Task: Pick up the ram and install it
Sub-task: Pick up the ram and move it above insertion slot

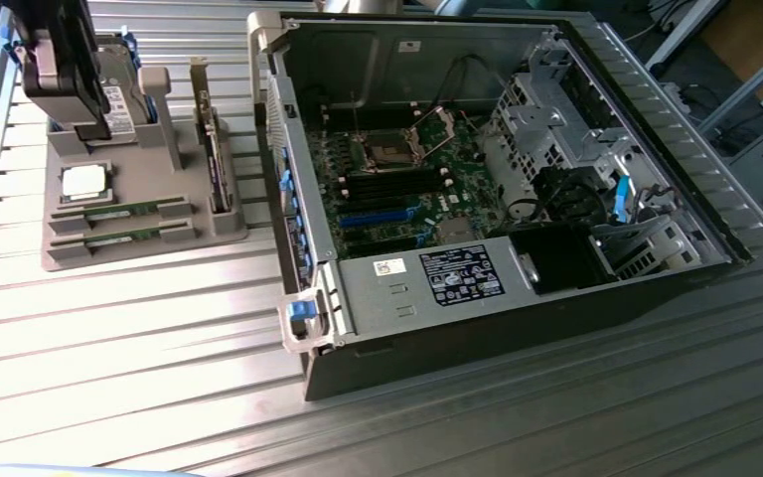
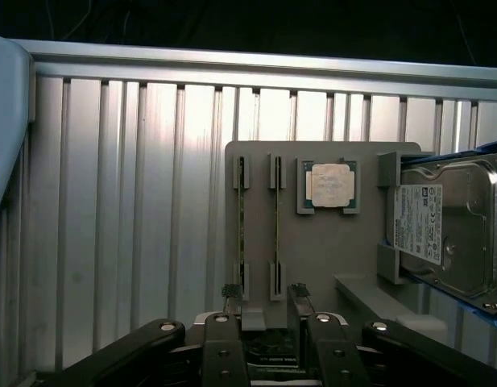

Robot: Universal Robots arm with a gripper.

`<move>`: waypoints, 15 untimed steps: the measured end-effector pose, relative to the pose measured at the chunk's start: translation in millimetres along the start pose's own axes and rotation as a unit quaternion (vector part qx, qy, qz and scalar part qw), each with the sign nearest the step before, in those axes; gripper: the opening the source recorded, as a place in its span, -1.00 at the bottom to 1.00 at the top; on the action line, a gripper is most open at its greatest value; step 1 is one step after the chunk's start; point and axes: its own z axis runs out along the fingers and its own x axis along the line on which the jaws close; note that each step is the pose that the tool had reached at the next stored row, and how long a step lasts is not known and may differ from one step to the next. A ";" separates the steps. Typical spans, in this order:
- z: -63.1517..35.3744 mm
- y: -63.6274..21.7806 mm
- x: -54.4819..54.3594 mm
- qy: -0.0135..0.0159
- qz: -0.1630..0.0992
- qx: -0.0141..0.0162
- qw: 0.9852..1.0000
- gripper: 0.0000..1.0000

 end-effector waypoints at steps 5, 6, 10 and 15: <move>2.3 -0.1 0.1 0.000 -0.001 0.000 1.000 -0.28; 3.1 -0.1 0.1 0.000 -0.001 0.000 1.000 -0.28; 4.6 -0.7 0.1 0.000 -0.001 0.000 1.000 -0.28; 7.0 -1.7 0.2 0.000 -0.001 0.000 1.000 -0.28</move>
